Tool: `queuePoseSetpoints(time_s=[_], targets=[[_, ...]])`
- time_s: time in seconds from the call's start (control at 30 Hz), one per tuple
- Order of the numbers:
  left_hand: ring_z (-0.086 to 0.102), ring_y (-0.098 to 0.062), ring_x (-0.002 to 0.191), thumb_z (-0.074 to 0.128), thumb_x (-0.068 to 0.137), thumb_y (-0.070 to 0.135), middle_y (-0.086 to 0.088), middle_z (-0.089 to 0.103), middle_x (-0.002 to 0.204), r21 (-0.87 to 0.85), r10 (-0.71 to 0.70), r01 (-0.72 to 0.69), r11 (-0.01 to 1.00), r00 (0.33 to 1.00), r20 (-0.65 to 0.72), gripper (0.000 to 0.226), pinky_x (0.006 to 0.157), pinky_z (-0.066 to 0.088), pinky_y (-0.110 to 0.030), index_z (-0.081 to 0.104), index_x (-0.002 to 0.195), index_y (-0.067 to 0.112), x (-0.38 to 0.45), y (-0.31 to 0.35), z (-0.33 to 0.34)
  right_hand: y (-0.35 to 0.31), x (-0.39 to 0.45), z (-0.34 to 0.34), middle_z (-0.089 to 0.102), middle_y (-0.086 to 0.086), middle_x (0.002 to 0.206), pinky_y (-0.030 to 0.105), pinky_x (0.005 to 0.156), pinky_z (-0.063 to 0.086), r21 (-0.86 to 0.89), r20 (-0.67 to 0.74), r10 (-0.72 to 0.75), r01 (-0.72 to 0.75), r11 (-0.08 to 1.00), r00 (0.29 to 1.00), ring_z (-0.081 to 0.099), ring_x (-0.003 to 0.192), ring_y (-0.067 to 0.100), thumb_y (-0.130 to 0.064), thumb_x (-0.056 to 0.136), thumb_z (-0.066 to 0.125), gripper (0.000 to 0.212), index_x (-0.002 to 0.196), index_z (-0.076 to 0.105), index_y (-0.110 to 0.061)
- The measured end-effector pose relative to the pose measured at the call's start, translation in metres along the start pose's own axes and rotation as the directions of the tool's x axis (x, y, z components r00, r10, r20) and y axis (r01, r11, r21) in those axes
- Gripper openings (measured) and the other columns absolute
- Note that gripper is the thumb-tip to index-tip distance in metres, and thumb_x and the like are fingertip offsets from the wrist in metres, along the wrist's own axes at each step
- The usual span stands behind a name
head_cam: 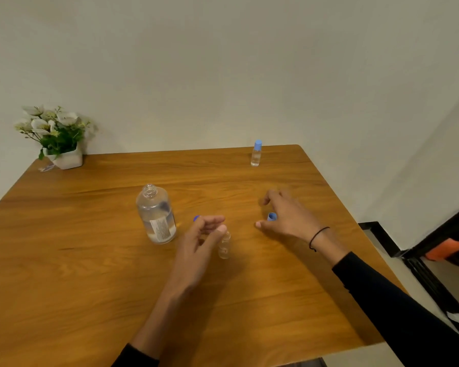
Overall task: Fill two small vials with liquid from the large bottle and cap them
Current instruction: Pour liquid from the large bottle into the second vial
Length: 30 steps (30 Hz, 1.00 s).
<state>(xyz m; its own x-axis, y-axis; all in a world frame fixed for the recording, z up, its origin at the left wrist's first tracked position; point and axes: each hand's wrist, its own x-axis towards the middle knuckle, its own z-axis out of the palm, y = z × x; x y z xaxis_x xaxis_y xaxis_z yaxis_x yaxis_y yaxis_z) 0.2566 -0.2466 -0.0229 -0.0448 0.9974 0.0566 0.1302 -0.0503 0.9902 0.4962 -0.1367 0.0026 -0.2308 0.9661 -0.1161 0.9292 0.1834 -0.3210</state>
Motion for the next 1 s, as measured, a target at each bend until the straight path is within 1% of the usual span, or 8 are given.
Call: queuePoseSetpoints(time_s=[0.1, 0.2, 0.3, 0.4, 0.5, 0.6, 0.8, 1.0], targets=[[0.06, 0.005, 0.115, 0.075, 0.085, 0.053, 0.021, 0.066, 0.126, 0.145, -0.015, 0.012, 0.989, 1.0, 0.018, 0.05, 0.093, 0.052, -0.027, 0.064, 0.133, 0.042, -0.013, -0.011, 0.001, -0.005, -0.009, 0.008, 0.039, 0.005, 0.146, 0.034, 0.084, 0.058, 0.031, -0.095, 0.042, -0.039, 0.999, 0.995, 0.06, 0.112, 0.021, -0.058, 0.083, 0.079, 0.08, 0.145, 0.038, -0.028], [0.057, 0.008, 0.11, 0.079, 0.092, 0.039, 0.024, 0.065, 0.121, 0.295, 0.043, -0.035, 0.955, 0.999, -0.019, 0.039, 0.085, 0.045, -0.016, 0.063, 0.128, 0.044, -0.02, -0.017, 0.007, -0.018, -0.016, 0.009, 0.04, 0.005, 0.143, 0.026, 0.076, 0.052, 0.083, -0.267, 0.044, -0.022, 0.996, 0.963, 0.059, 0.107, 0.018, -0.052, 0.088, 0.078, 0.075, 0.146, 0.037, -0.026], [0.061, 0.005, 0.104, 0.079, 0.093, 0.032, 0.023, 0.068, 0.11, 0.306, 0.102, -0.071, 0.949, 0.991, -0.086, 0.036, 0.08, 0.046, -0.014, 0.061, 0.119, 0.05, -0.024, -0.017, 0.009, -0.037, -0.021, 0.014, 0.043, 0.003, 0.139, 0.023, 0.073, 0.047, 0.112, -0.322, 0.017, 0.02, 0.994, 0.946, 0.057, 0.103, 0.015, -0.045, 0.091, 0.077, 0.067, 0.143, 0.04, -0.025], [0.067, -0.002, 0.097, 0.082, 0.091, 0.033, 0.019, 0.072, 0.103, 0.234, 0.118, -0.075, 0.969, 0.977, -0.177, 0.031, 0.076, 0.053, -0.019, 0.064, 0.112, 0.047, -0.031, -0.012, 0.0, -0.057, -0.022, 0.023, 0.049, -0.003, 0.132, 0.023, 0.081, 0.045, 0.191, -0.309, -0.072, 0.135, 0.972, 0.948, 0.055, 0.107, 0.011, -0.039, 0.092, 0.077, 0.055, 0.137, 0.047, -0.027], [0.069, 0.001, 0.096, 0.083, 0.09, 0.032, 0.02, 0.072, 0.101, 0.209, 0.121, -0.067, 0.976, 0.959, -0.257, 0.025, 0.075, 0.059, -0.021, 0.068, 0.108, 0.04, -0.043, -0.005, -0.018, -0.082, -0.016, 0.037, 0.053, -0.01, 0.118, 0.027, 0.08, 0.047, 0.339, -0.254, -0.176, 0.258, 0.905, 0.951, 0.054, 0.094, 0.007, -0.037, 0.089, 0.08, 0.049, 0.13, 0.053, -0.029], [0.07, 0.005, 0.097, 0.085, 0.089, 0.025, 0.018, 0.075, 0.101, 0.181, 0.113, -0.055, 0.982, 0.937, -0.33, 0.027, 0.077, 0.059, -0.015, 0.068, 0.106, 0.039, -0.053, 0.0, -0.044, -0.119, -0.009, 0.054, 0.053, -0.012, 0.123, 0.031, 0.089, 0.056, 0.445, -0.217, -0.249, 0.322, 0.836, 0.944, 0.057, 0.106, 0.005, -0.043, 0.086, 0.082, 0.063, 0.137, 0.047, -0.033], [0.071, 0.001, 0.104, 0.078, 0.095, 0.021, 0.015, 0.076, 0.11, 0.222, 0.163, -0.075, 0.972, 0.898, -0.409, 0.026, 0.081, 0.063, -0.021, 0.069, 0.118, 0.03, -0.061, 0.007, -0.095, -0.187, 0.005, 0.074, 0.046, -0.007, 0.152, 0.034, 0.109, 0.046, 0.601, -0.183, -0.306, 0.352, 0.717, 0.934, 0.047, 0.135, 0.011, -0.049, 0.076, 0.089, 0.101, 0.154, 0.025, -0.037], [0.067, 0.002, 0.104, 0.073, 0.099, 0.015, 0.013, 0.074, 0.108, 0.228, 0.197, -0.104, 0.968, 0.878, -0.436, 0.027, 0.075, 0.056, -0.01, 0.066, 0.119, 0.032, -0.059, 0.013, -0.118, -0.209, 0.006, 0.082, 0.046, -0.017, 0.134, 0.005, 0.087, 0.04, 0.635, -0.272, -0.278, 0.389, 0.668, 0.921, 0.049, 0.115, -0.006, -0.032, 0.085, 0.087, 0.08, 0.145, 0.035, -0.032]])
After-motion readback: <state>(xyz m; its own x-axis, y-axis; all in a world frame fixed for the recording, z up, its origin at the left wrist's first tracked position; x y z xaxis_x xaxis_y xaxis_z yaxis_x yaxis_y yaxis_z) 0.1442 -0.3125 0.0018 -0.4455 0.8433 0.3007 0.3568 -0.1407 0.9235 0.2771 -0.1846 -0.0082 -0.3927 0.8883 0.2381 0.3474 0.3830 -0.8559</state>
